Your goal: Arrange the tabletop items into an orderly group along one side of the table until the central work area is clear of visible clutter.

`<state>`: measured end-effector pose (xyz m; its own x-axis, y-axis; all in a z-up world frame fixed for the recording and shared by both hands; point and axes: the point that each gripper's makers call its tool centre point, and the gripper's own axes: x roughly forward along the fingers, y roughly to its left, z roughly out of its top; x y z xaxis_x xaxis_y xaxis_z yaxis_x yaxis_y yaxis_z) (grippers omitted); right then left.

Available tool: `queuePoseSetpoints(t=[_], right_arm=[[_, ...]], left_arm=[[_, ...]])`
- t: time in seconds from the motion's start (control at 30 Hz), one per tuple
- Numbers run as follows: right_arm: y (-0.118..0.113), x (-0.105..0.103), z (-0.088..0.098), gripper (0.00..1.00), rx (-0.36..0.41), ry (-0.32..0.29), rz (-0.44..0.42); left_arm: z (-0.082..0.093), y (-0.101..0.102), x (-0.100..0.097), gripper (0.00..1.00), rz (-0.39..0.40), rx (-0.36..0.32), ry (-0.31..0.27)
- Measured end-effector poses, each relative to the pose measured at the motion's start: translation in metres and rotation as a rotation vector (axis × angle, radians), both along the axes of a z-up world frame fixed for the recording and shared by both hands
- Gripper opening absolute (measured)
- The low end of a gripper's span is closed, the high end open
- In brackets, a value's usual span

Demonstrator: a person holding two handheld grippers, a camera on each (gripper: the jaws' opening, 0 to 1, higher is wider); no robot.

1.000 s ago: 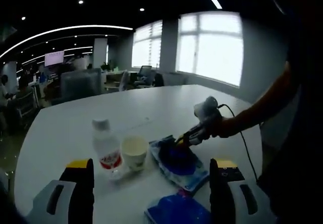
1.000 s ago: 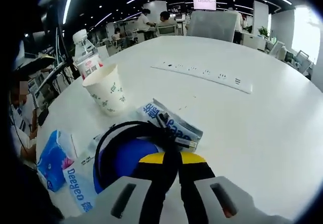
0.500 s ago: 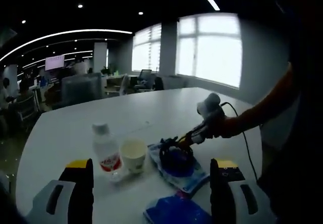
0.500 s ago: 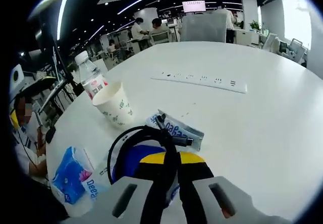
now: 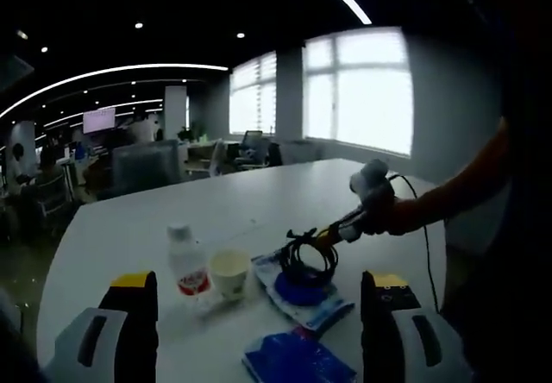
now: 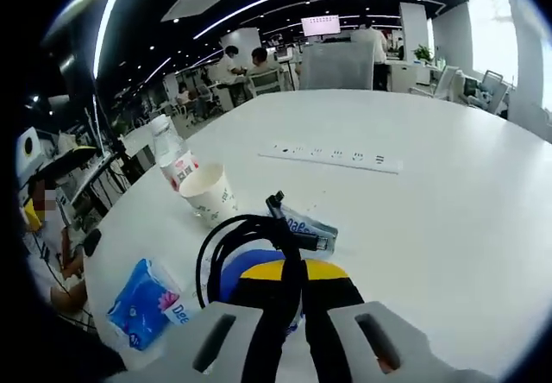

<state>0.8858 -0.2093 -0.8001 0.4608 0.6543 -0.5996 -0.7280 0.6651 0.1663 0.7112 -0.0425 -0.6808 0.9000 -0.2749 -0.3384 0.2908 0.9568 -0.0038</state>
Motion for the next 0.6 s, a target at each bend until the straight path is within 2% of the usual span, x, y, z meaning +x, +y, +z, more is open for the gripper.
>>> queuePoseSetpoints(t=[0.17,0.6], right_arm=[[-0.016,-0.008,0.015,0.00,0.020,-0.019,-0.032],[-0.063,-0.035,0.026,0.00,0.039,-0.019,-0.133]], left_arm=[[0.006,-0.006,-0.008,0.99,0.002,-0.001,-0.013],[0.003,-0.025,-0.021,0.99,-0.013,-0.012,-0.002]])
